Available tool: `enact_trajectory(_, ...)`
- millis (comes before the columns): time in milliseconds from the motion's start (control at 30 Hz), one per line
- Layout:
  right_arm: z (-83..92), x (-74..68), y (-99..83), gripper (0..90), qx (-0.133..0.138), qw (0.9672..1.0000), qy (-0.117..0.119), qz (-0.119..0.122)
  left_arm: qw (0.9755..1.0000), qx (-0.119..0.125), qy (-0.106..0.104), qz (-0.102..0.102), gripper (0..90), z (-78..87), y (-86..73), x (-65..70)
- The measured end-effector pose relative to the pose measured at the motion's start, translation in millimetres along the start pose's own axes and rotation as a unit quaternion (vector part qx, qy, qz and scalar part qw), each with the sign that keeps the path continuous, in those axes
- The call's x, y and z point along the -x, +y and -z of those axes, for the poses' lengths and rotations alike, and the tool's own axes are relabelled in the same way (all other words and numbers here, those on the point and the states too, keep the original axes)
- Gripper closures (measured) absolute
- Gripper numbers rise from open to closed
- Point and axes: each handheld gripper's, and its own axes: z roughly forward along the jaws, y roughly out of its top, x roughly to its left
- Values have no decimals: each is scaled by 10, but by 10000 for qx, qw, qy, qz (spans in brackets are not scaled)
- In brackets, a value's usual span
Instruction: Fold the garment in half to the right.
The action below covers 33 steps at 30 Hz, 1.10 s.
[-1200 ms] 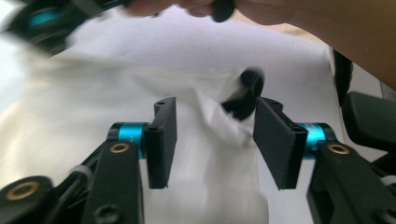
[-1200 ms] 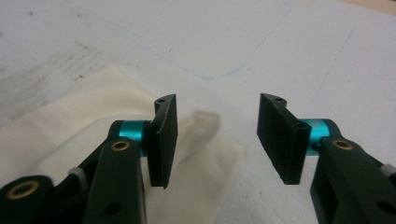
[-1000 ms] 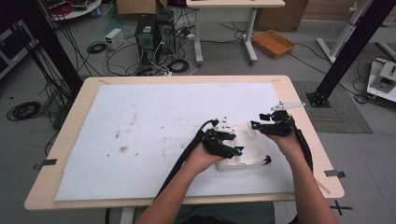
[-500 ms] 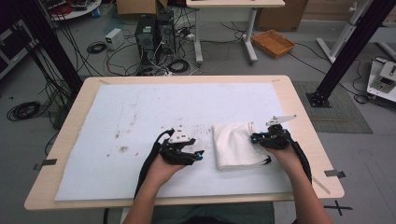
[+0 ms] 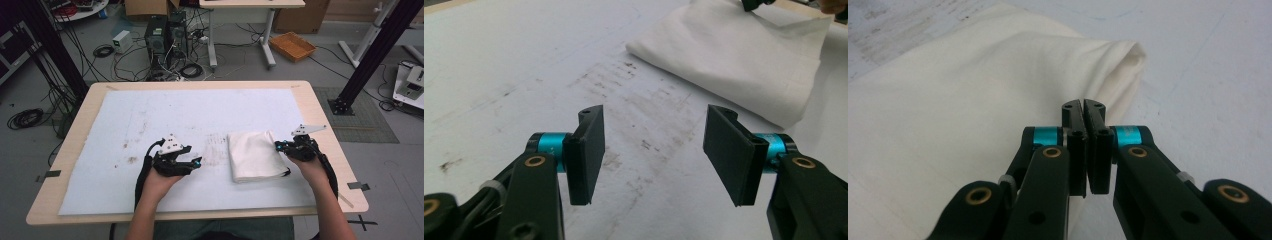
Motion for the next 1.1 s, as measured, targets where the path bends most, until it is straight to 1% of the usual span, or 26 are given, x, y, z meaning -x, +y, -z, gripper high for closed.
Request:
enact_trajectory(33, 6, 17, -29, 895, -28, 10000, -44, -57, 10000, -8, -8, 13, 420, 10, -3, -13)
enact_trajectory(133, -9, 67, -104, 900, -102, 9998, -58, -187, 10000, -29, 12, 81, 420, 11, -16, -32)
enact_trajectory(167, -13, 79, -111, 900, -123, 9997, -117, -175, 10000, -46, 16, 79, 420, 6, -21, -32)
enact_trajectory(233, 16, 83, -85, 856, -60, 9995, -246, -178, 9999, -101, -1, 40, 420, -8, -30, -22)
enact_trajectory(300, 63, 95, -4, 804, 145, 9993, -239, -234, 9999, -101, -28, 49, 420, -16, -31, -12)
enact_trajectory(333, 75, 95, 48, 789, 234, 9990, -291, -242, 9999, -85, -27, 50, 419, -16, -28, -8)
enact_trajectory(367, 71, 93, 106, 748, 254, 9989, -317, -231, 10000, -74, -27, 32, 418, -14, -24, -6)
enact_trajectory(400, 71, 93, 106, 748, 254, 9989, -317, -231, 10000, -74, -27, 32, 418, -14, -24, -6)
enact_trajectory(433, 43, 97, 165, 679, 294, 9989, -316, -187, 10000, -55, -1, 41, 418, -7, -21, -3)
enact_trajectory(467, -47, 112, 267, 633, 278, 9987, -321, -270, 10000, -58, 10, 44, 417, -5, -22, -4)
enact_trajectory(500, -108, 125, 310, 612, 223, 9990, -250, -312, 10000, -77, 7, 24, 417, -3, -25, -12)
enact_trajectory(533, -175, 142, 345, 602, 191, 9989, -244, -353, 10000, -67, 15, 45, 417, -5, -30, -17)
enact_trajectory(567, -243, 167, 372, 613, 122, 9989, -247, -371, 9999, -79, 43, 58, 415, -4, -34, -24)
enact_trajectory(600, -309, 195, 389, 653, 15, 9989, -223, -418, 9999, -76, 57, 69, 413, -4, -38, -30)
enact_trajectory(633, -368, 224, 388, 720, -4, 9988, -137, -463, 9999, -74, 66, 75, 414, -4, -43, -34)
enact_trajectory(667, -411, 244, 380, 808, -69, 9986, -75, -510, 9999, -101, 68, 52, 414, 1, -46, -42)
enact_trajectory(700, -443, 254, 371, 863, -140, 9988, -77, -470, 9999, -91, 68, 72, 414, 0, -51, -45)
enact_trajectory(733, -455, 256, 364, 878, -189, 9986, -129, -480, 9999, -96, 80, 77, 414, 1, -53, -51)
enact_trajectory(833, -412, 255, 354, 888, -106, 9986, -233, -458, 9999, -67, 105, 112, 414, 7, -55, -64)
enact_trajectory(867, -412, 255, 354, 888, -106, 9986, -233, -458, 9999, -67, 105, 112, 413, 7, -55, -64)
enact_trajectory(900, -391, 255, 353, 889, -50, 9985, -320, -440, 9999, -58, 115, 111, 413, 10, -55, -63)
enact_trajectory(933, -367, 269, 337, 889, -68, 9980, -442, -444, 9999, -67, 117, 97, 414, 13, -54, -63)
enact_trajectory(1000, -373, 284, 311, 887, -106, 9979, -454, -451, 9999, -59, 120, 80, 414, 18, -52, -62)
enact_trajectory(1033, -368, 282, 289, 876, -93, 9979, -422, -477, 9999, -57, 121, 73, 414, 20, -52, -62)
enact_trajectory(1067, -351, 273, 270, 839, -65, 9979, -406, -498, 9999, -56, 130, 85, 414, 20, -53, -61)
enact_trajectory(1100, -325, 257, 256, 769, 4, 9981, -387, -484, 9998, -50, 134, 102, 414, 19, -56, -68)
